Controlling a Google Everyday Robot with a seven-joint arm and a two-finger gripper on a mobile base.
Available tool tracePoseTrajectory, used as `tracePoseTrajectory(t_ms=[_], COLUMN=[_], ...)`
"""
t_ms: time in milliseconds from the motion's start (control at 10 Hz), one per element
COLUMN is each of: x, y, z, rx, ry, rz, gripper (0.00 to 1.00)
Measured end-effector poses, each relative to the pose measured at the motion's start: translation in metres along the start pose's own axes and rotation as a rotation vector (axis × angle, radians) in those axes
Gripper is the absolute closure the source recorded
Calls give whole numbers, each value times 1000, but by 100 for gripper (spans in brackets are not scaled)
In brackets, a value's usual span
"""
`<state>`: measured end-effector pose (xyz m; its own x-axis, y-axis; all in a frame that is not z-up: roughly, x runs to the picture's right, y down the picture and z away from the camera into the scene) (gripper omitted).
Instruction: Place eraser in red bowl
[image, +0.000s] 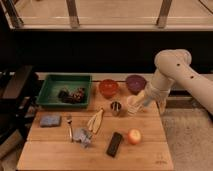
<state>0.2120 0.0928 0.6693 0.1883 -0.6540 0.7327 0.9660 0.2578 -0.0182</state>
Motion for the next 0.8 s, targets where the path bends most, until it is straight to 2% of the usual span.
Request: tracePoseTrajectory(t_ms=[500, 600, 700, 800], x=[0, 1, 5, 6], y=[0, -2, -9, -13], z=[0, 3, 15, 24], rx=[3, 24, 80, 105], ry=[-1, -8, -14, -18], rz=[-5, -21, -49, -67], gripper=[20, 20, 20, 20])
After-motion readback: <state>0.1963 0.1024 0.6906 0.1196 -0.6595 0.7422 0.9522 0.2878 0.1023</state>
